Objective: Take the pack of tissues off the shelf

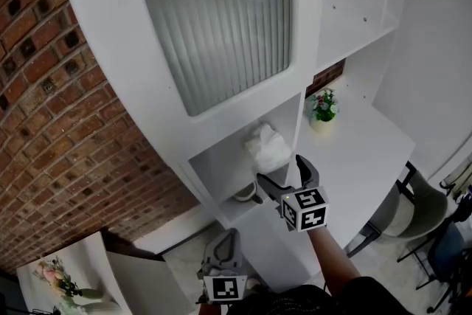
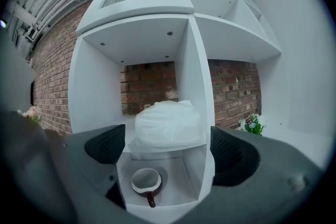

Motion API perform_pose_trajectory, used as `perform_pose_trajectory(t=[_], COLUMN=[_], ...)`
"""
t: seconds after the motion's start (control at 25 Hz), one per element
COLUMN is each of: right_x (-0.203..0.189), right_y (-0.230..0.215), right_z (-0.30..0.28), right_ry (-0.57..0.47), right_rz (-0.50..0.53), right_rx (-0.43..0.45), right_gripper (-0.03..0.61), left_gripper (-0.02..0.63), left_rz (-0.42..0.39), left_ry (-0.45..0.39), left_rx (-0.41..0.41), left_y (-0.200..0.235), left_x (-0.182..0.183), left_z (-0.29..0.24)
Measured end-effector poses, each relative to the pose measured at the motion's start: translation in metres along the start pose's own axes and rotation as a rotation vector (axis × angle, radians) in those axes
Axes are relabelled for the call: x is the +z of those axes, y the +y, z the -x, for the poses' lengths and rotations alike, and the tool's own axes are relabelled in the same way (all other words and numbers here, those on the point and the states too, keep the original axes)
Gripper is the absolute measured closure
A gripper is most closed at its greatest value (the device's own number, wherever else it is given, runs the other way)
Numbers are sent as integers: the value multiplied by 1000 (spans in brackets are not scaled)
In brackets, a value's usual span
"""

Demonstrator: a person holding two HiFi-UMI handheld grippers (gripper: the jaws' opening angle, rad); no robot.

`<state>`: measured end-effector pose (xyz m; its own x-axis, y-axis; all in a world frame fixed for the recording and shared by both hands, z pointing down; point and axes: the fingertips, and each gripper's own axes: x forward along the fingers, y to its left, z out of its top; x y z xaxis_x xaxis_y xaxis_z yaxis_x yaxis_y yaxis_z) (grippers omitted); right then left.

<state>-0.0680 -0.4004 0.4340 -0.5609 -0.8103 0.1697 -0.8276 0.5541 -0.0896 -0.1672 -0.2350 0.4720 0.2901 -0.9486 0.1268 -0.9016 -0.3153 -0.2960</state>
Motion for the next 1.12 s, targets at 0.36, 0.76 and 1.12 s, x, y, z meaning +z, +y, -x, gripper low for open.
perform_pose_trajectory(t=[0.36, 0.76, 1.12], right_x=[1, -1, -6], right_y=[0, -2, 1], right_z=[-18, -31, -33], right_ry=[44, 60, 94], right_rz=[20, 42, 78], right_rx=[-25, -32, -3], right_gripper=[87, 87, 121], left_gripper=[603, 603, 603], left_rz=[36, 58, 72], left_ry=[0, 17, 17], left_rx=[13, 17, 5], left_y=[5, 9, 9], left_x=[-4, -12, -14], left_z=[-1, 0, 0])
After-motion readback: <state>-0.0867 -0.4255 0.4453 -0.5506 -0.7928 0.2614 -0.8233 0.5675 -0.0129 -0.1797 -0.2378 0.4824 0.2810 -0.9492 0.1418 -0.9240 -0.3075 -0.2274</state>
